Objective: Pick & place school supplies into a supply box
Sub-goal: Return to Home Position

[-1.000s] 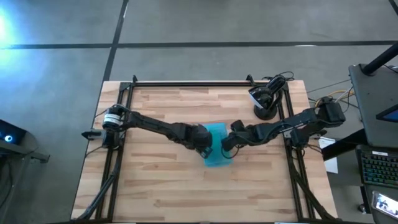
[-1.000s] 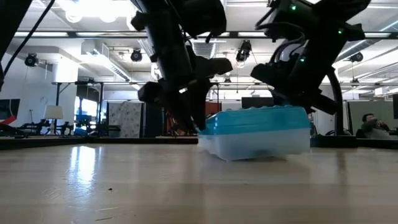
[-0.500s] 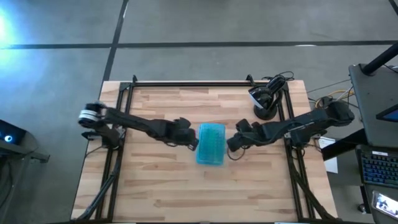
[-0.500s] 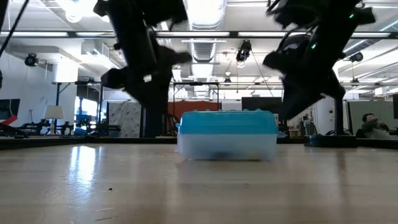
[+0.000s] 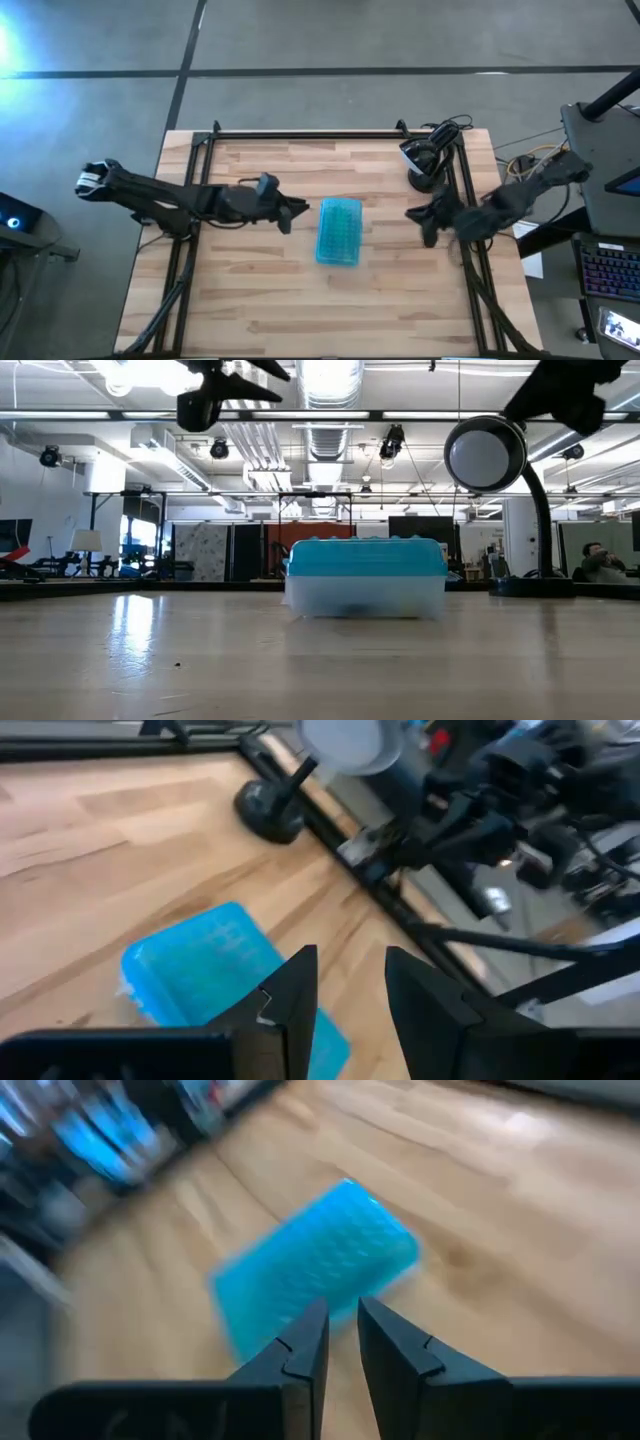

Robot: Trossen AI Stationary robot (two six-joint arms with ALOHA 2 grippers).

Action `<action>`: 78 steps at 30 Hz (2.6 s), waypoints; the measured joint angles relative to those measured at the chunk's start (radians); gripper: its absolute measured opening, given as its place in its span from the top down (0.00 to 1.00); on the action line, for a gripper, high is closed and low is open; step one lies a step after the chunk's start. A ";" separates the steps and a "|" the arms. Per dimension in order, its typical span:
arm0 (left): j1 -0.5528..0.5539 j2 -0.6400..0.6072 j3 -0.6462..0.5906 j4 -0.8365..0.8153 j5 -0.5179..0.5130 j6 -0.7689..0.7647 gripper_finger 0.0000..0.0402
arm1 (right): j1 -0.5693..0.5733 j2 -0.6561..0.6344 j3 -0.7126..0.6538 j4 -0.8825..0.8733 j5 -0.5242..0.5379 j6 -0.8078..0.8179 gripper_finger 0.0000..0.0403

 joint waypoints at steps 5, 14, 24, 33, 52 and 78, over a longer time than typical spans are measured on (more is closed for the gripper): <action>-0.003 -0.044 -0.063 0.109 0.020 0.042 0.74 | 0.037 -0.152 -0.011 0.062 -0.003 0.098 0.87; -0.008 0.038 -0.363 0.864 0.139 0.051 0.74 | -0.001 -0.089 -0.392 1.081 -0.301 -0.315 0.87; 0.044 -0.038 -0.455 0.869 0.152 0.111 0.74 | -0.285 -0.270 -0.541 0.936 -0.625 -0.322 0.87; 0.064 -0.234 -0.549 0.763 0.151 0.191 0.74 | -0.292 -0.538 -0.547 0.639 -0.603 -0.432 0.87; 0.065 -0.476 -0.765 0.767 0.055 0.230 0.74 | -0.318 -0.800 -0.696 0.566 -0.580 -0.456 0.87; 0.069 -0.754 -0.898 0.193 0.045 0.225 0.74 | -0.325 -0.810 -0.739 0.710 -0.577 -0.445 0.87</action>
